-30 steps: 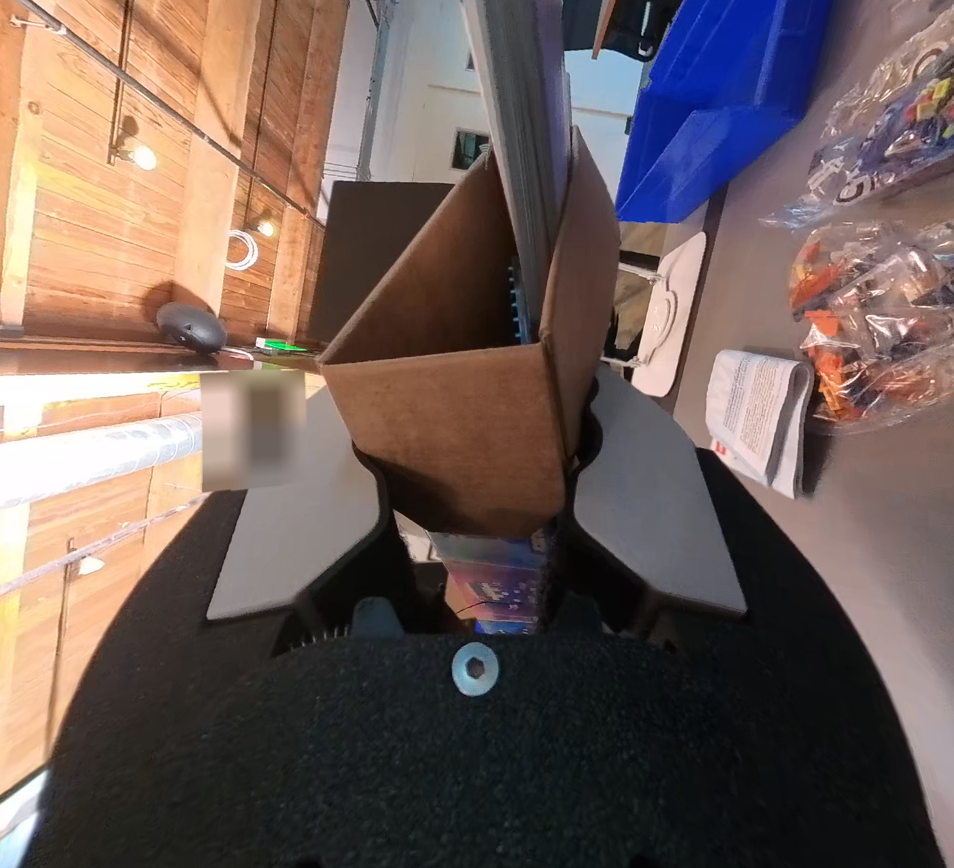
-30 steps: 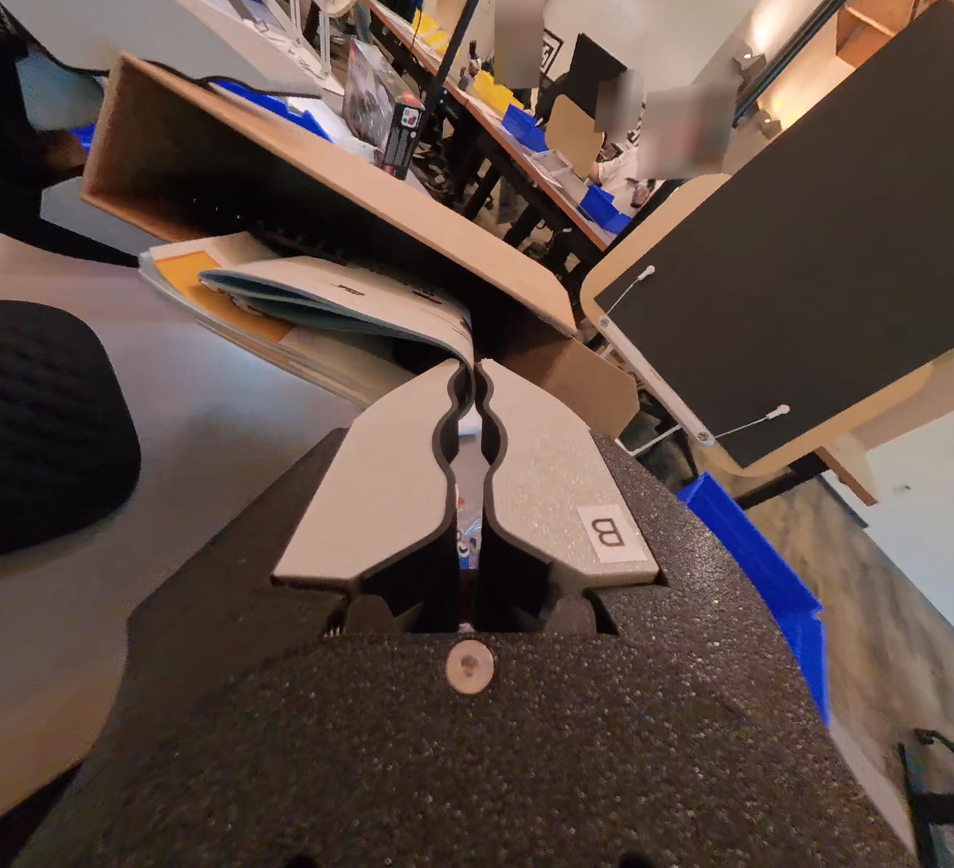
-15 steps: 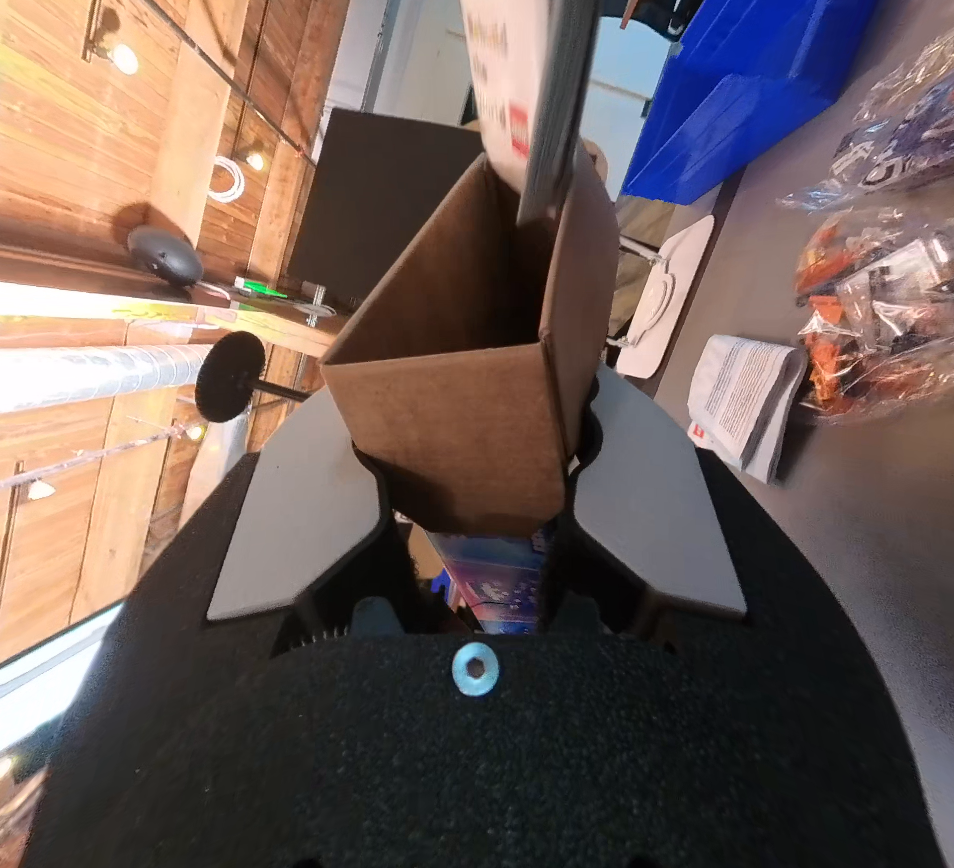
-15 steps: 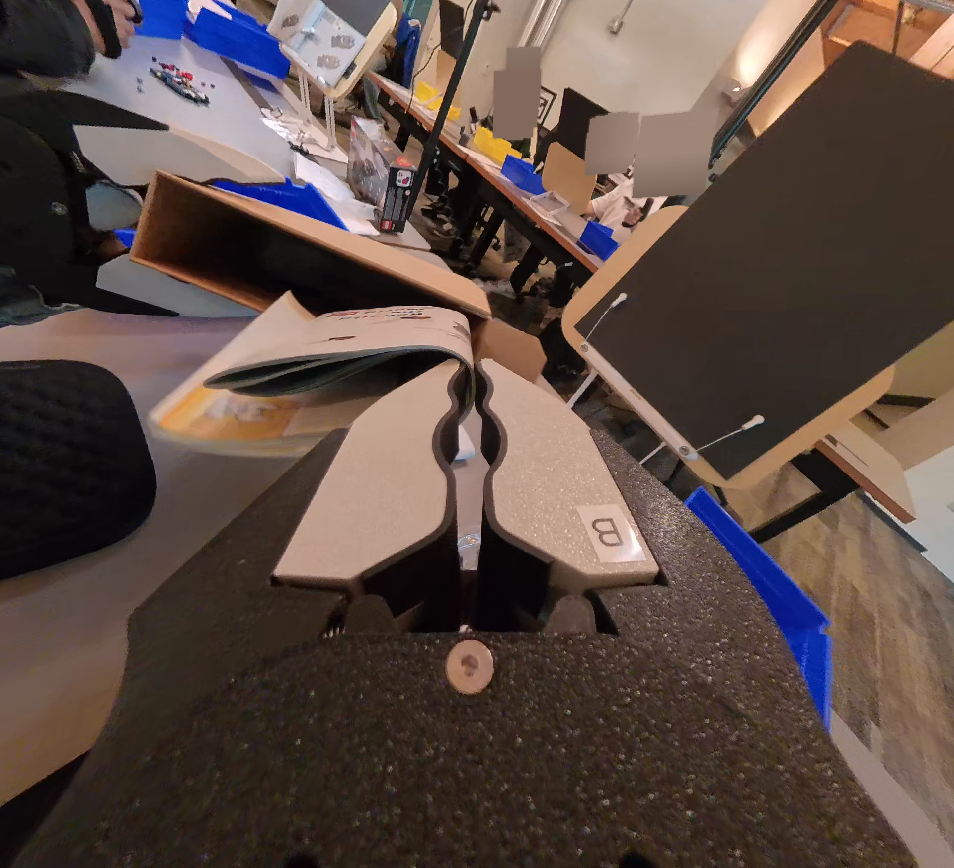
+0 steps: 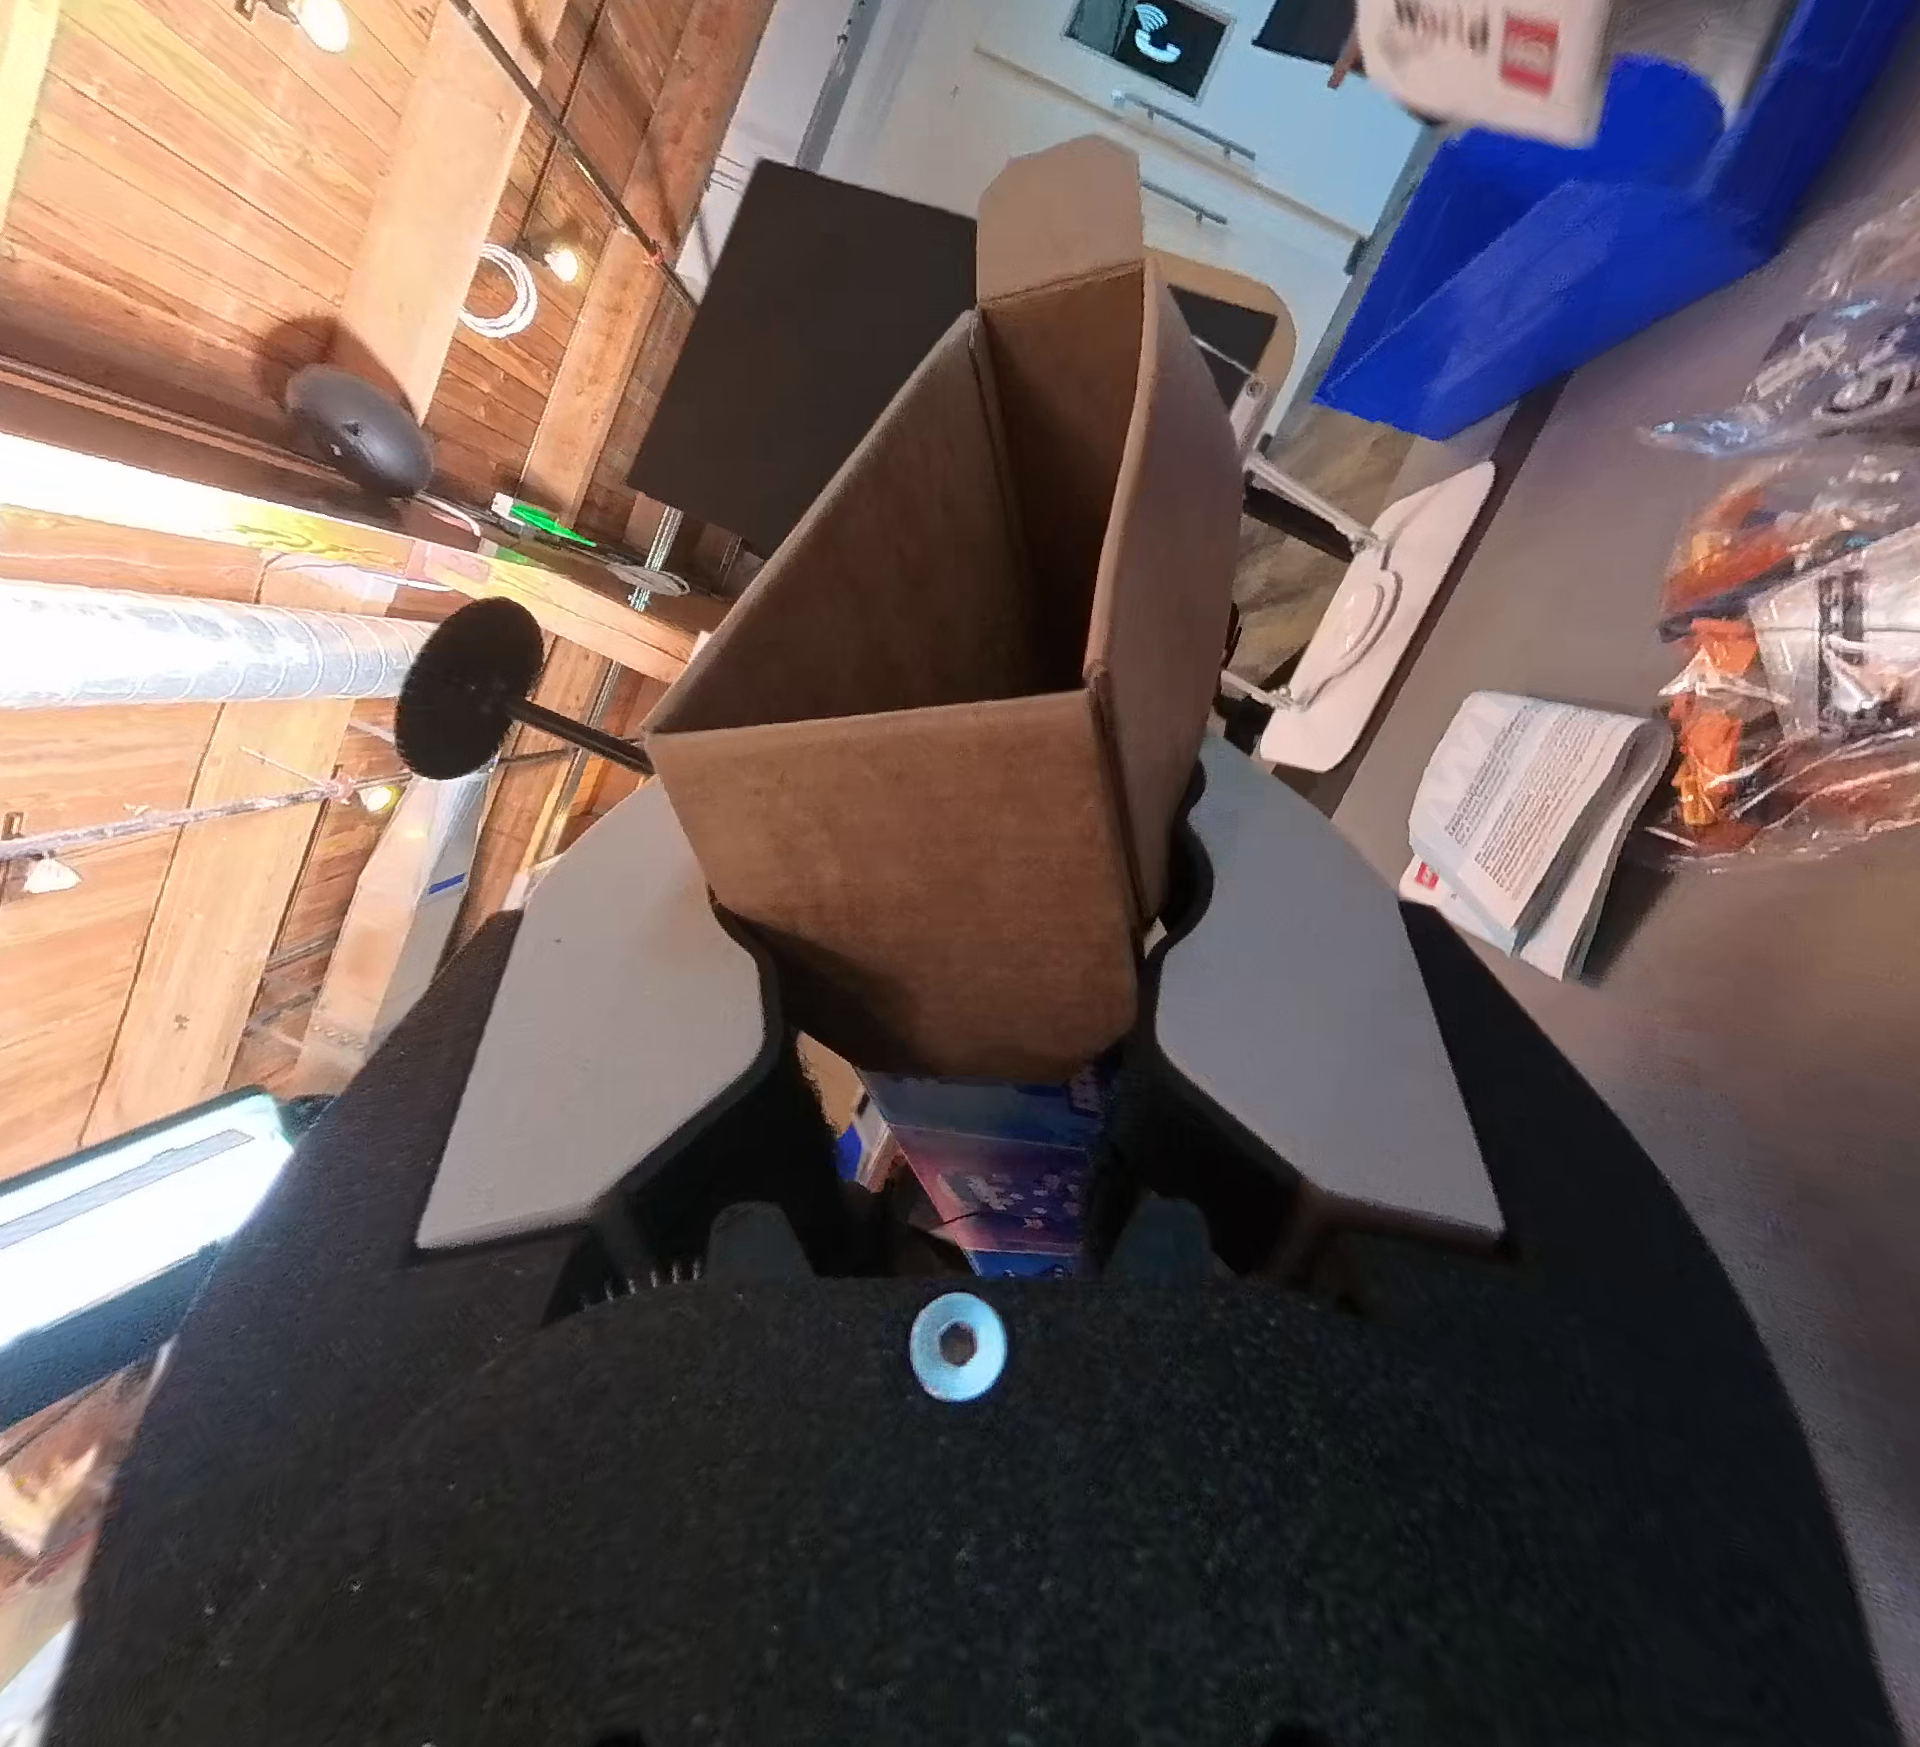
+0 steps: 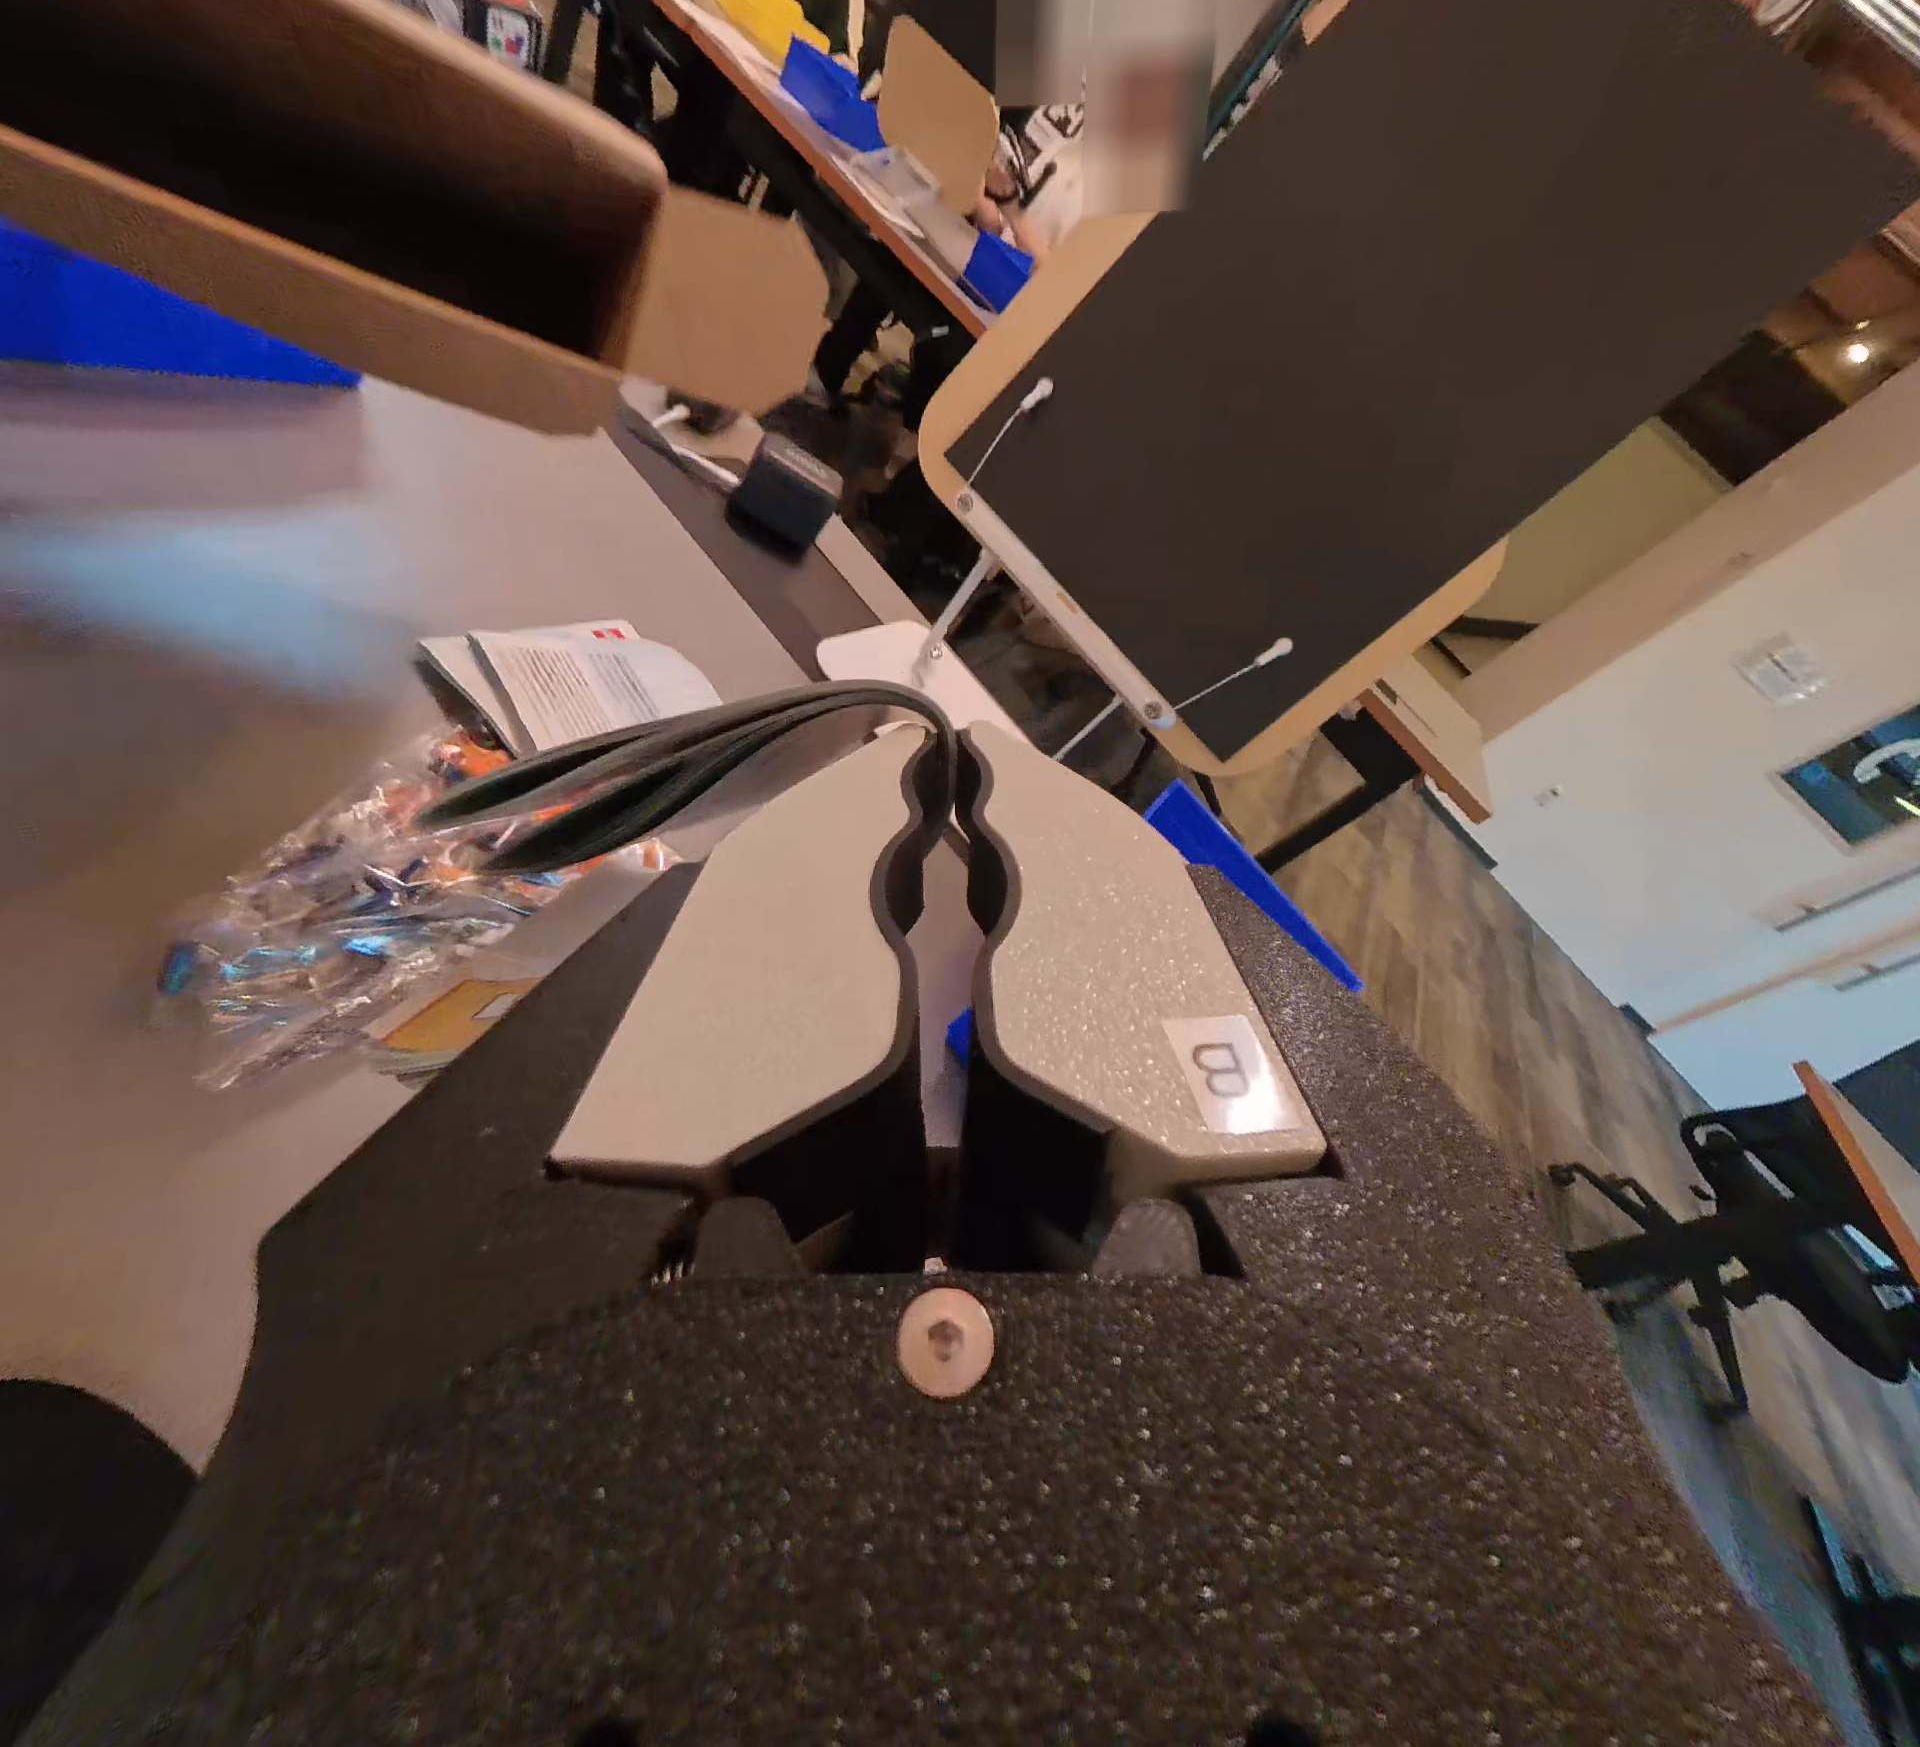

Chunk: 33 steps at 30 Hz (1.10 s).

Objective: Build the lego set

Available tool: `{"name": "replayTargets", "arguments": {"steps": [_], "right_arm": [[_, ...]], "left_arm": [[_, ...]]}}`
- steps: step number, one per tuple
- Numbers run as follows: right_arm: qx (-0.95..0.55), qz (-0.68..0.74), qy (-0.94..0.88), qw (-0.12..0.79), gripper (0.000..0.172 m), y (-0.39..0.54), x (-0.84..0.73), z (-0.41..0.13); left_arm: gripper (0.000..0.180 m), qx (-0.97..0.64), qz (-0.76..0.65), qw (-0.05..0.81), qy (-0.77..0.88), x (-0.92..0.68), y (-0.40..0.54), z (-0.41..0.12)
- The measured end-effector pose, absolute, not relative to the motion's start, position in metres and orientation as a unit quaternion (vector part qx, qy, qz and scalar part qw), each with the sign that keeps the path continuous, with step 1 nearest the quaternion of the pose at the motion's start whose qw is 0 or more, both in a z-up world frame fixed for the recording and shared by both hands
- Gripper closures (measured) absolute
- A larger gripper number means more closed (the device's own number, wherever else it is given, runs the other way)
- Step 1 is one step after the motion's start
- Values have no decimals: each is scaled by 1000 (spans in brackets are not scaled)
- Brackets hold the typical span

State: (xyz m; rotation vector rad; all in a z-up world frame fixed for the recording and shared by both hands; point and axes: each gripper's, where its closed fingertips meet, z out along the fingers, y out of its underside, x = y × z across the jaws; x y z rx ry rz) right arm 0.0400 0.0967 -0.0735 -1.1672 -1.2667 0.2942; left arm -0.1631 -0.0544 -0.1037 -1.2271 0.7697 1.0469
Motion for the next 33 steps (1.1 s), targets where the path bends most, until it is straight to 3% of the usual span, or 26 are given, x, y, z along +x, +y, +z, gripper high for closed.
{"name": "replayTargets", "arguments": {"steps": [10, 17, 24, 29, 33], "right_arm": [[-537, 54, -594, 596, 170, 167, -33, -152], [-625, 78, -476, 614, 170, 247, -87, -194], [-724, 60, -492, 481, 166, 256, -82, -287], [-709, 199, -468, 488, 138, 221, -74, -243], [-645, 323, -462, 517, 134, 156, -54, -178]], "left_arm": [[106, -513, 479, 626, 340, -157, -72, -88], [106, -513, 470, 627, 352, -157, -68, -96], [106, -511, 442, 636, 372, -161, -65, -95], [106, -504, 413, 659, 375, -161, -64, -89], [105, -499, 420, 652, 387, -156, -63, -90]]}}
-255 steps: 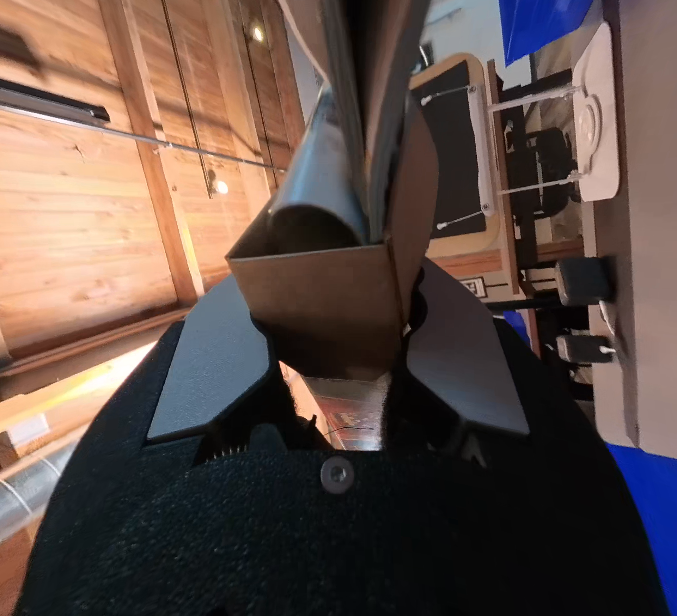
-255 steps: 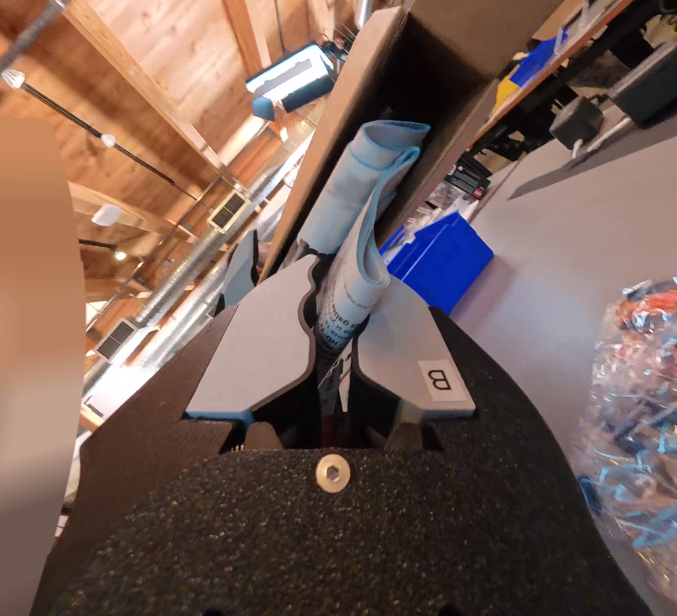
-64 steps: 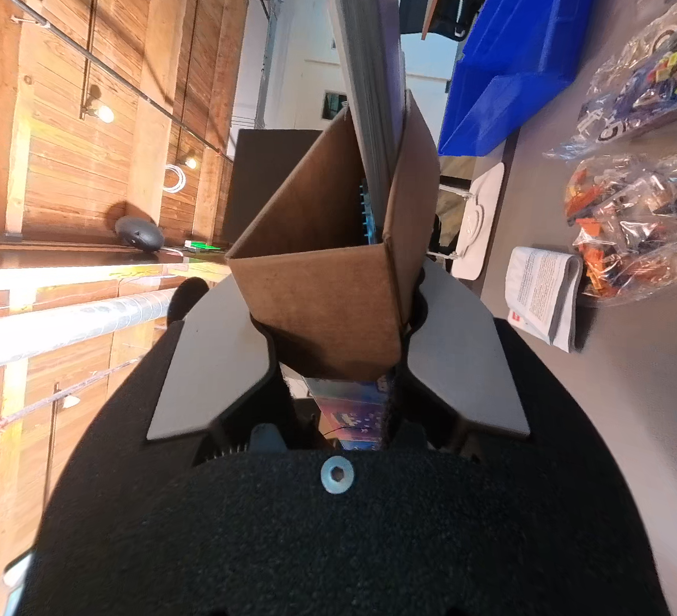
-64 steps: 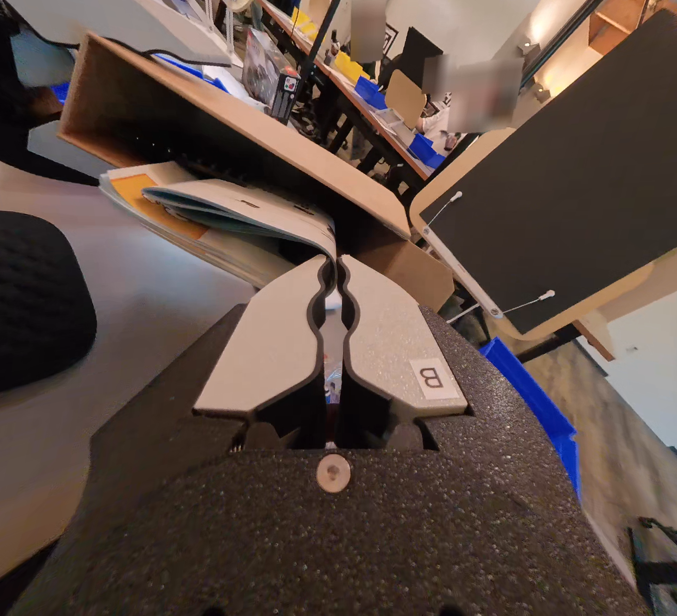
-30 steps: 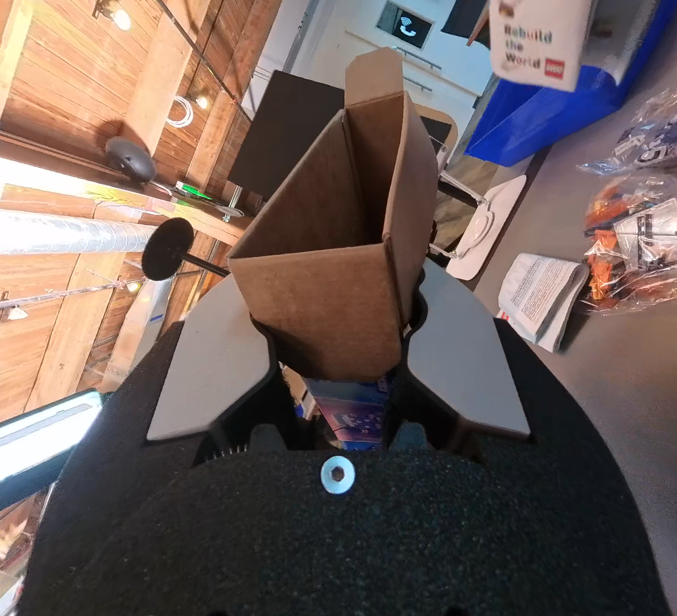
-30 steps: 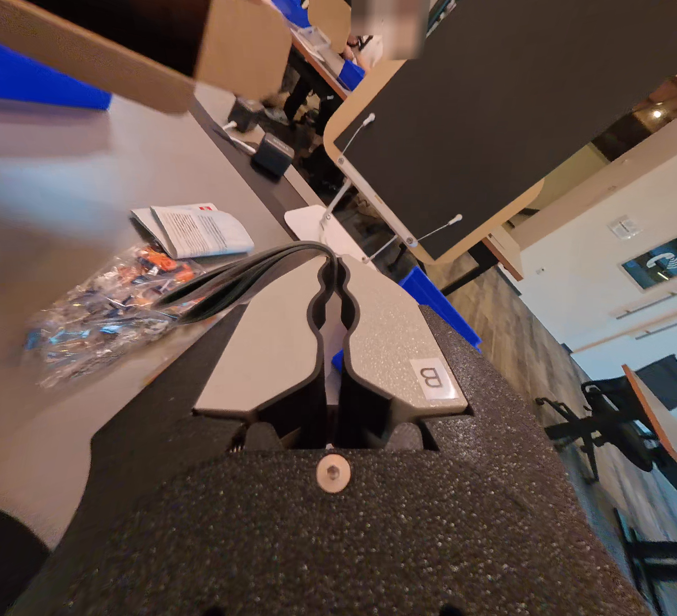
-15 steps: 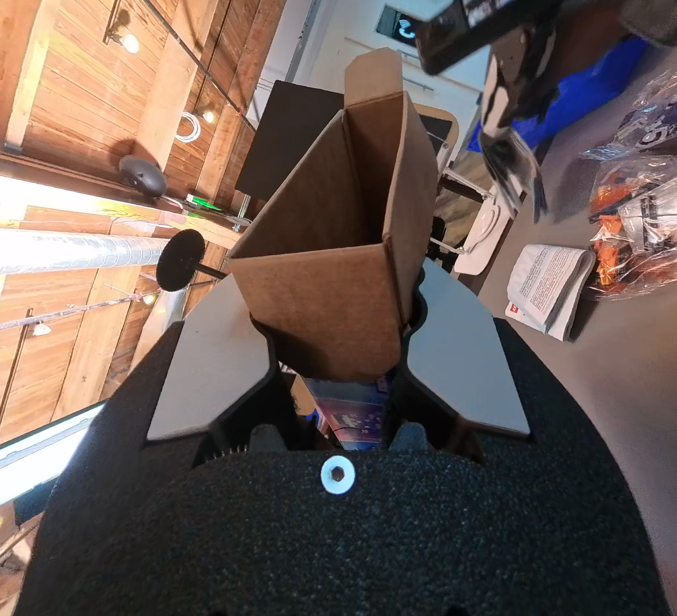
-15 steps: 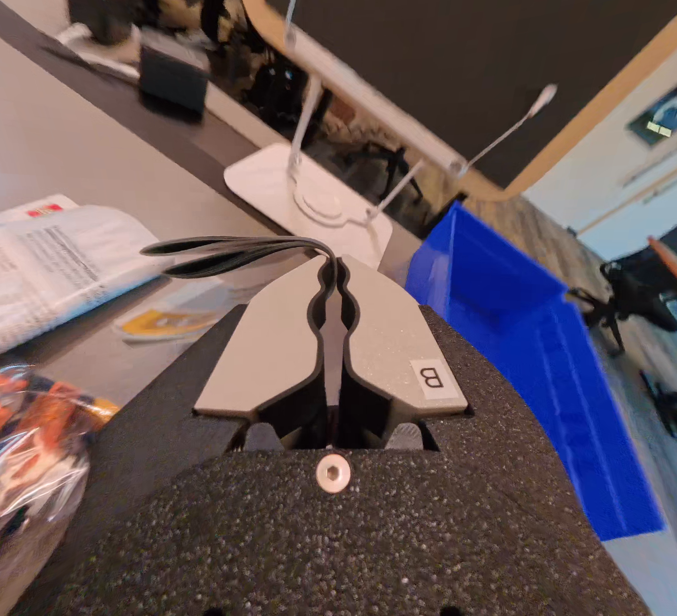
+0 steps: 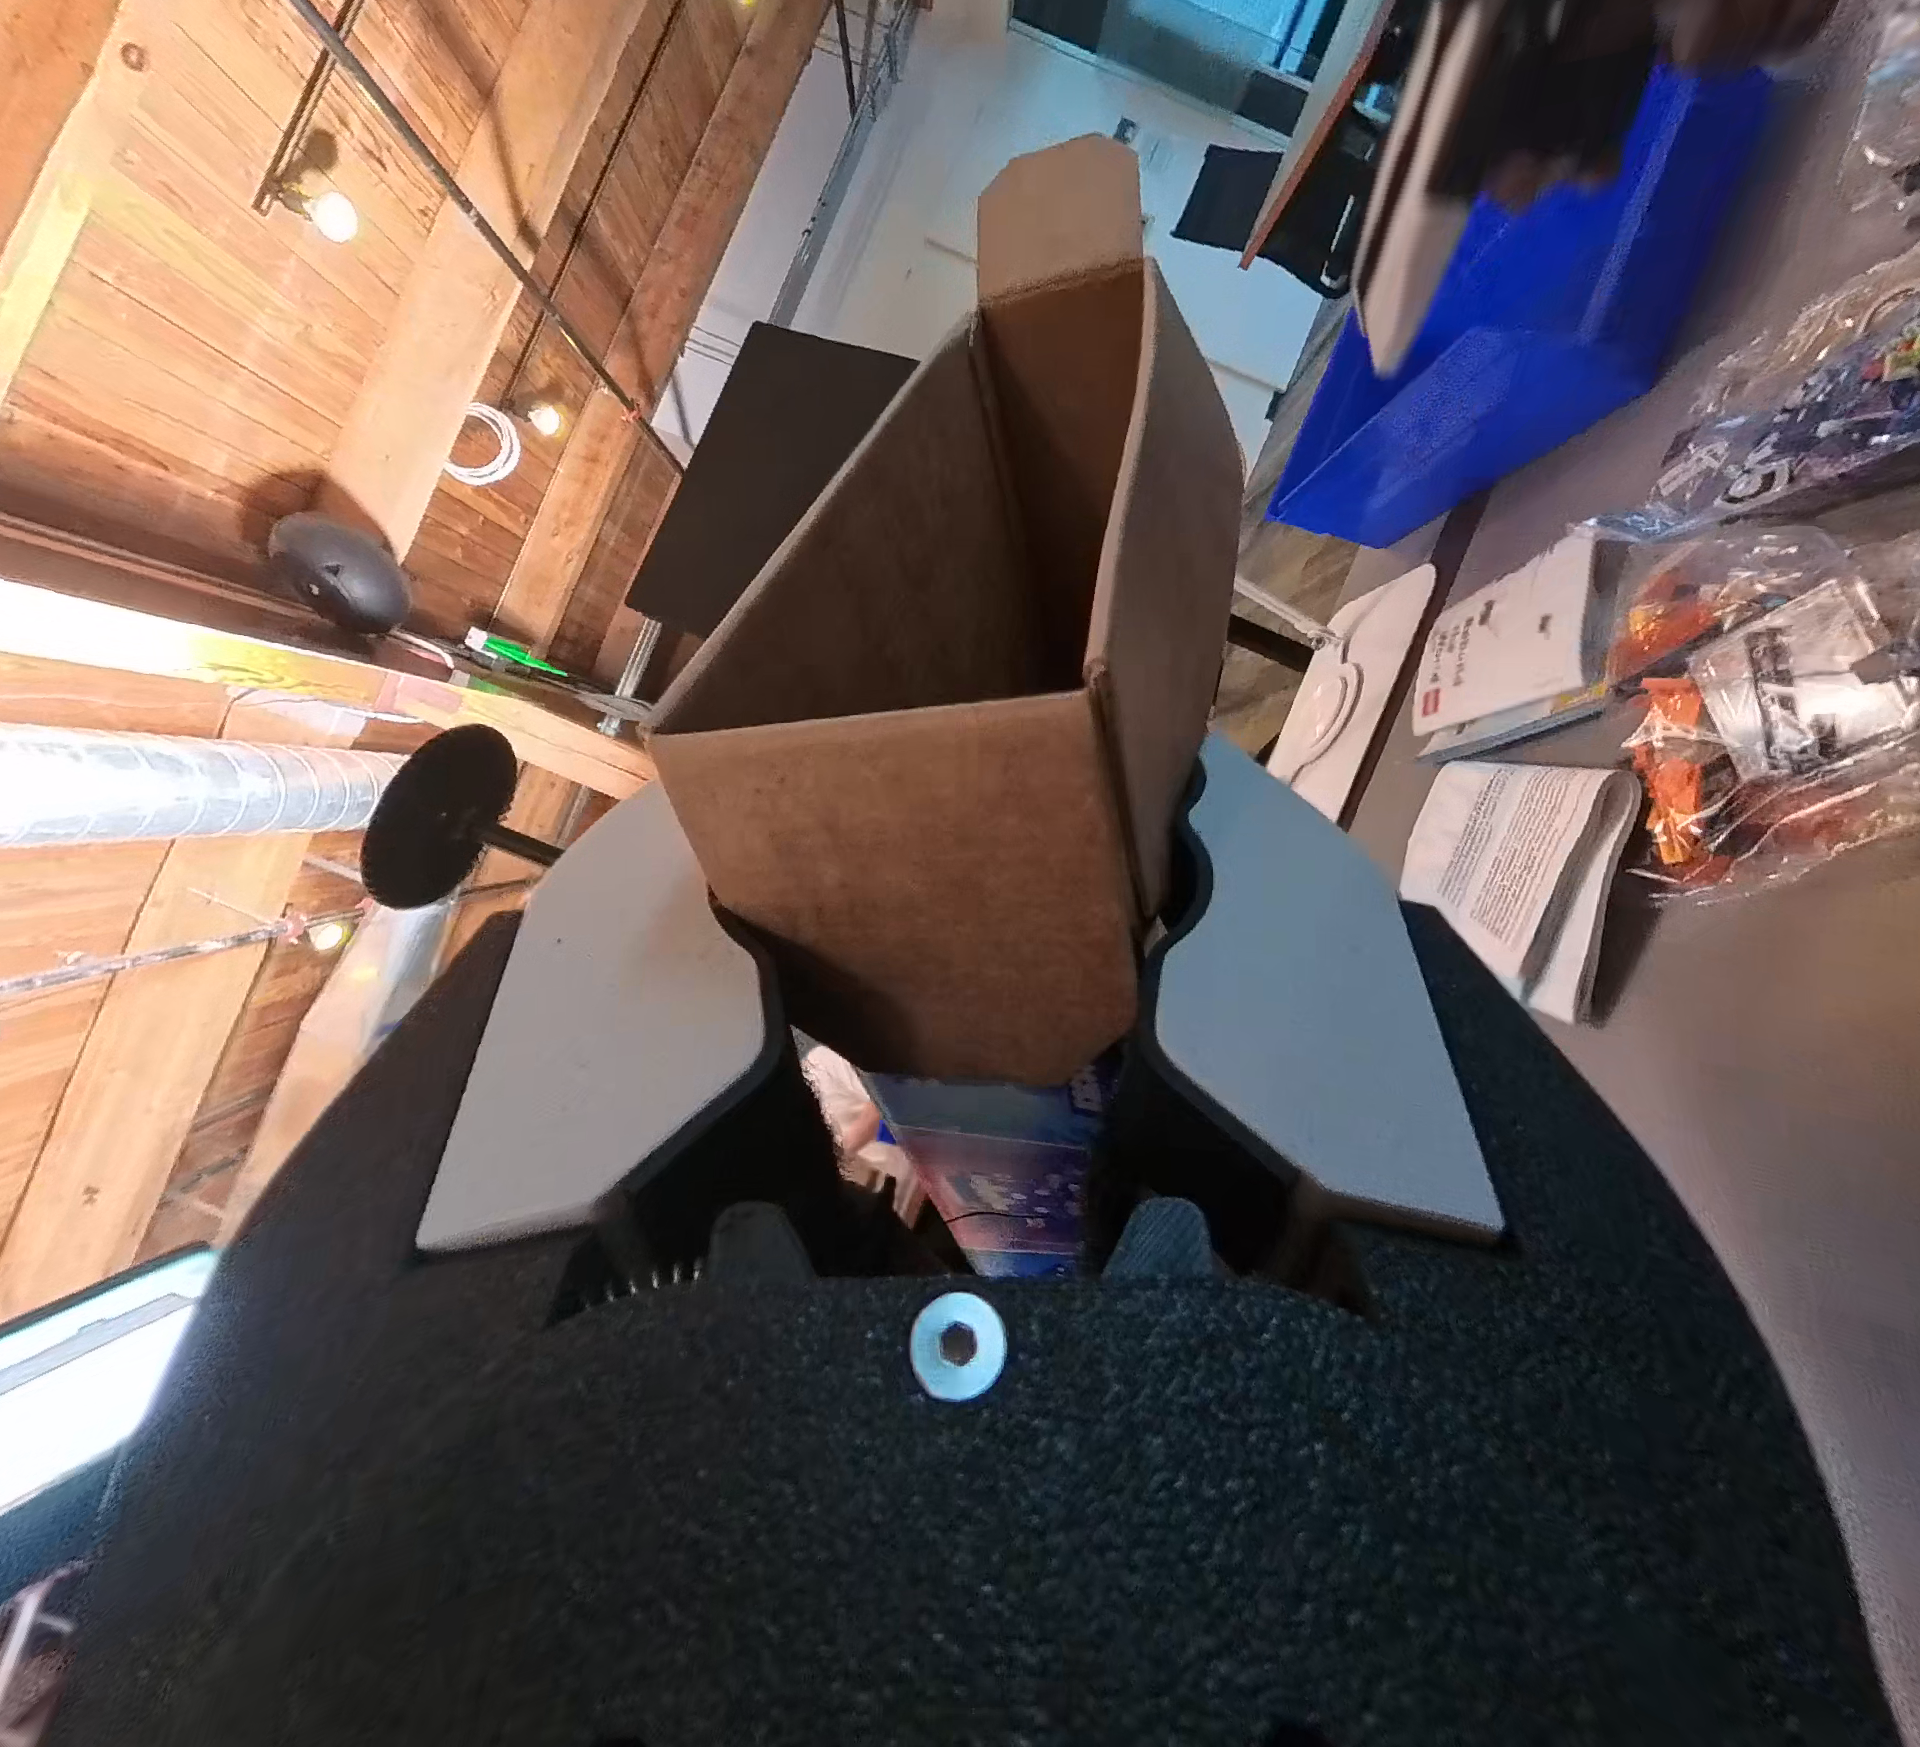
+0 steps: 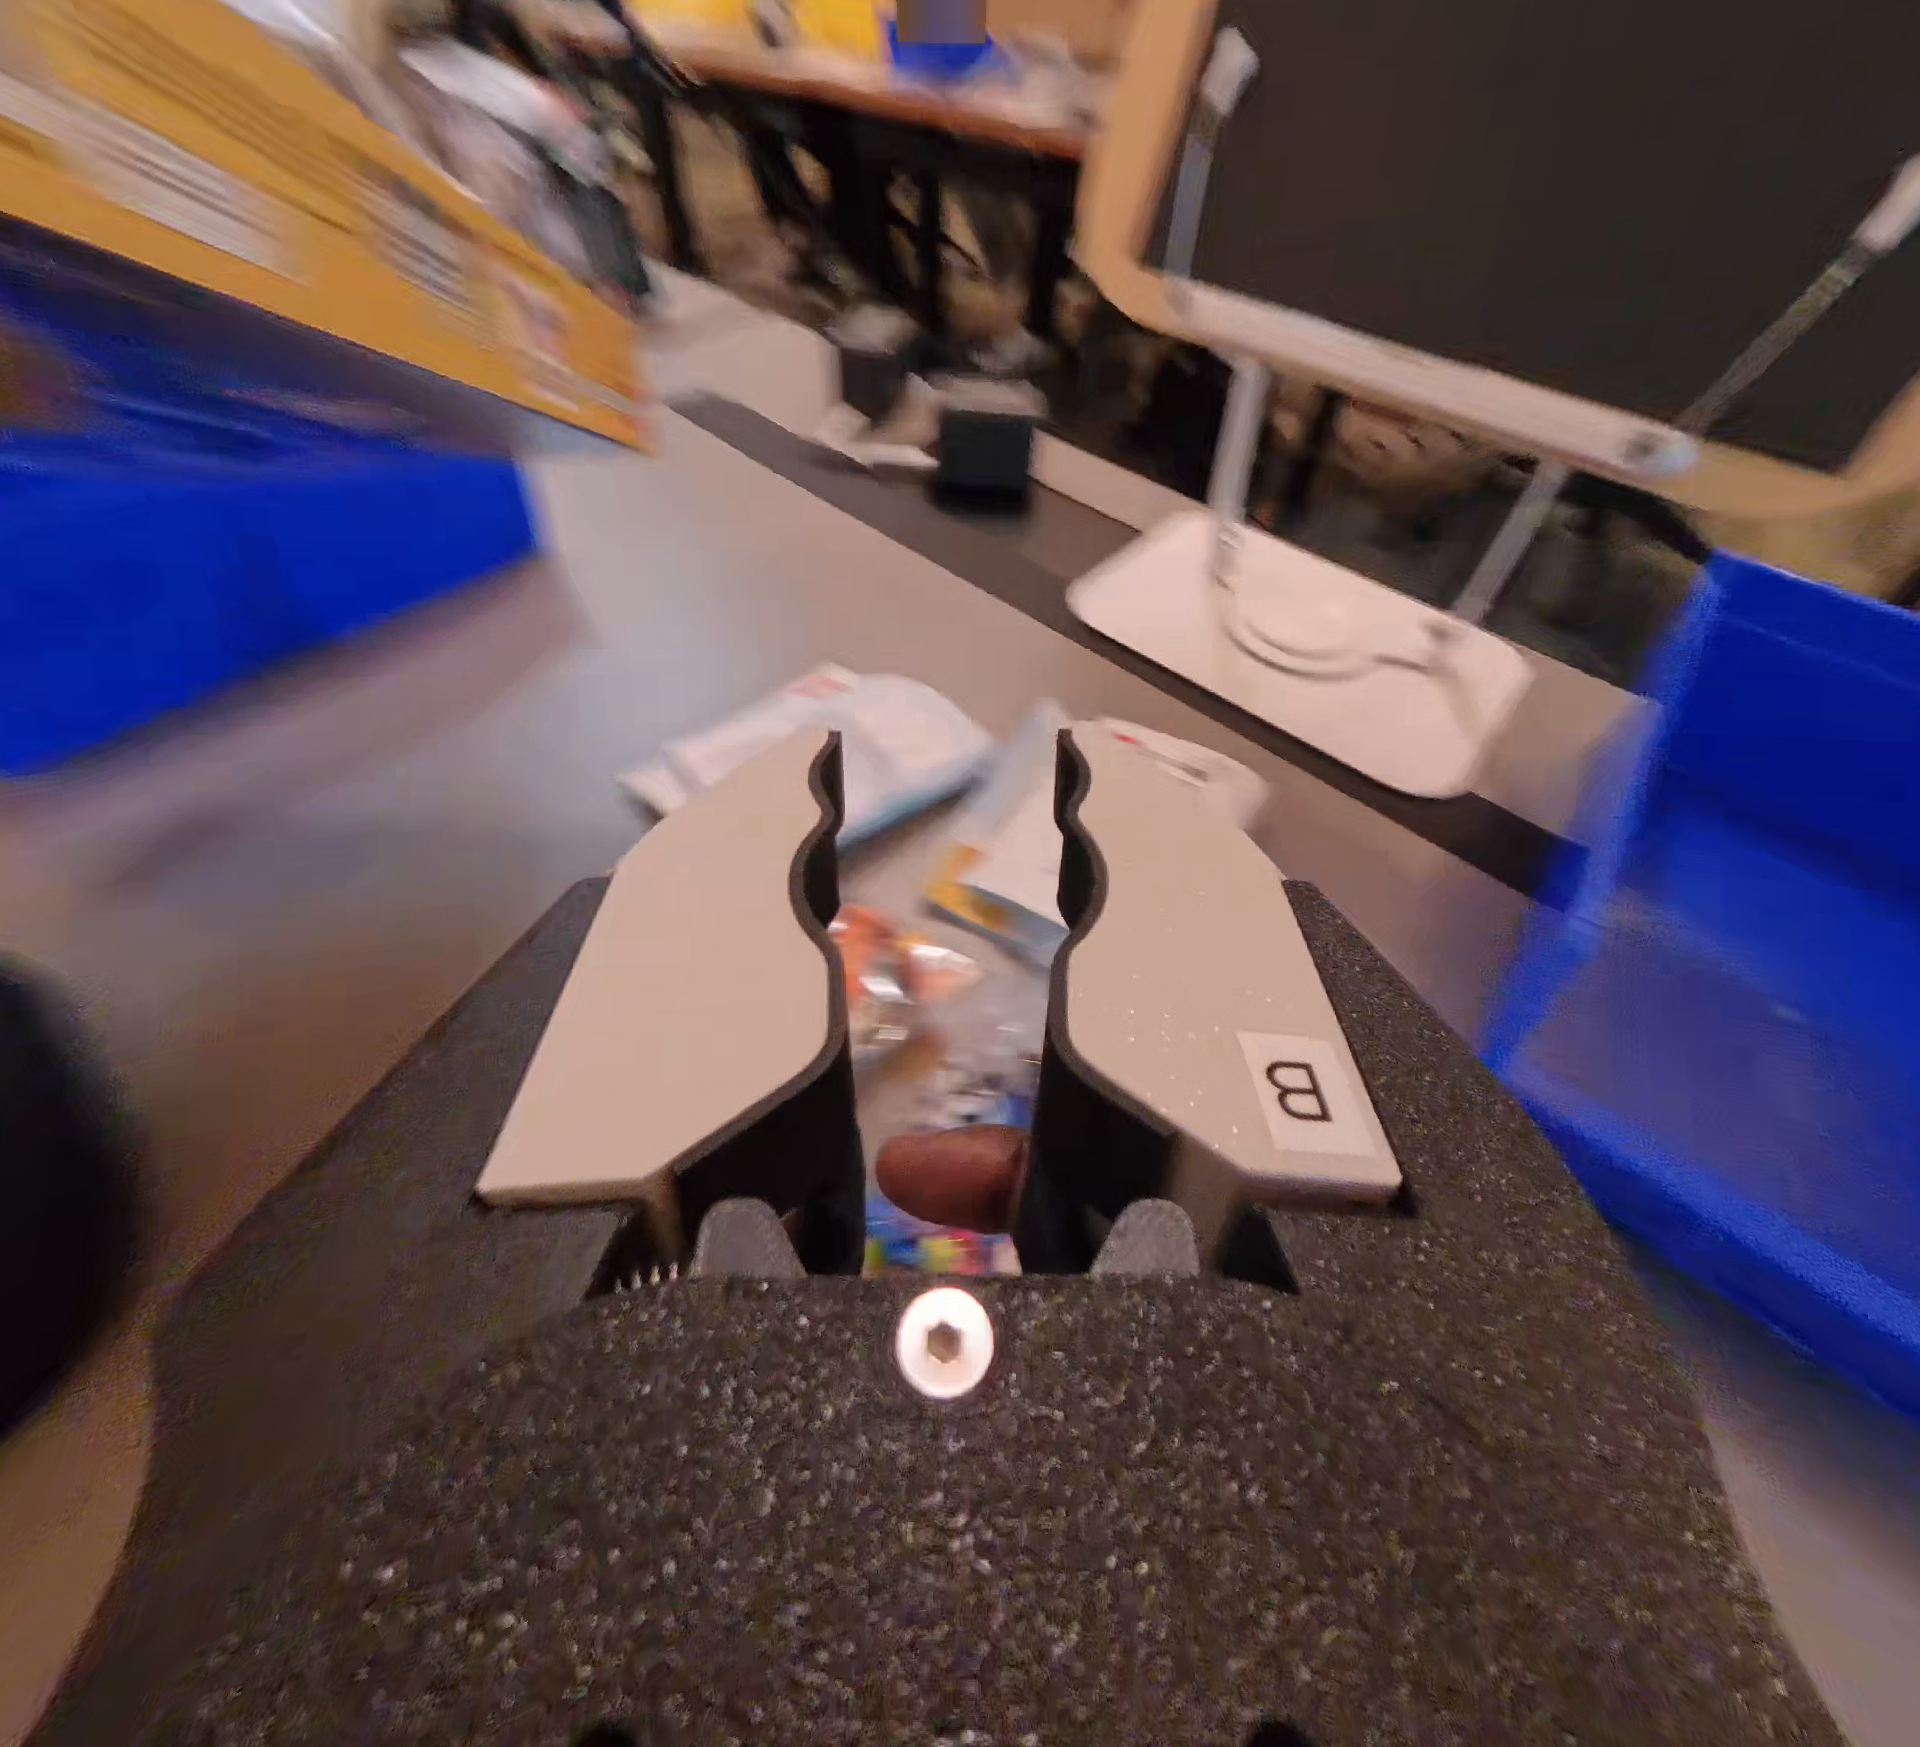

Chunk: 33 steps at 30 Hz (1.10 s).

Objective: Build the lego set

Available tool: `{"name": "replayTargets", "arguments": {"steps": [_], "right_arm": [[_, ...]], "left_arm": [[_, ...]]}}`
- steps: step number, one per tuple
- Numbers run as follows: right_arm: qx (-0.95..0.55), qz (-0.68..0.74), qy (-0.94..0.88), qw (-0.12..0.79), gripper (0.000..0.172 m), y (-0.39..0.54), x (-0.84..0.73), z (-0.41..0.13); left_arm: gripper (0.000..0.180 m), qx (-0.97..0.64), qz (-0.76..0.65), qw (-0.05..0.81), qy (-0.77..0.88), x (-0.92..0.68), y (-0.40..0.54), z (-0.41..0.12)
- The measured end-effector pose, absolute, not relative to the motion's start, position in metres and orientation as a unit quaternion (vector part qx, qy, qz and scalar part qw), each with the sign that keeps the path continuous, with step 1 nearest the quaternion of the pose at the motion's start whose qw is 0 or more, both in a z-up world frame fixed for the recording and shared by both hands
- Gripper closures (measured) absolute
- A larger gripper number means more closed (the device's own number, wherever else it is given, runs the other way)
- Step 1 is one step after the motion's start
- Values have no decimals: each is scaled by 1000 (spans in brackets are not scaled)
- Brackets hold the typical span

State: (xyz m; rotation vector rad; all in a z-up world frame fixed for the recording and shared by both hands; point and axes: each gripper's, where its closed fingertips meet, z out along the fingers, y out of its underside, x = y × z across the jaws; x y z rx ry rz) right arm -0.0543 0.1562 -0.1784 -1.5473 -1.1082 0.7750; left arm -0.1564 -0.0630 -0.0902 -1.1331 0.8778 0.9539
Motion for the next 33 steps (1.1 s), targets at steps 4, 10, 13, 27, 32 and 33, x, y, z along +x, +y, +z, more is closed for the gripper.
{"name": "replayTargets", "arguments": {"steps": [4, 10, 13, 27, 32, 33], "right_arm": [[-561, 512, -441, 478, 128, 57, -32, -124], [-547, 739, -272, 285, 116, -23, -45, -133], [-557, 788, -181, 189, 134, -22, -70, -156], [-526, 839, -80, 115, 133, -13, -91, -174], [-522, 843, -72, 113, 135, -10, -93, -175], [-521, 843, -72, 111, 135, -11, -93, -175]], "left_arm": [[105, -485, 471, 610, 412, -153, -56, -96], [106, -404, 612, 486, 476, -136, -32, -105], [105, -360, 633, 464, 504, -117, -23, -107], [107, -221, 708, 382, 552, -97, -10, -124], [106, -203, 712, 368, 563, -97, -10, -127], [106, -196, 713, 364, 567, -97, -10, -128]]}}
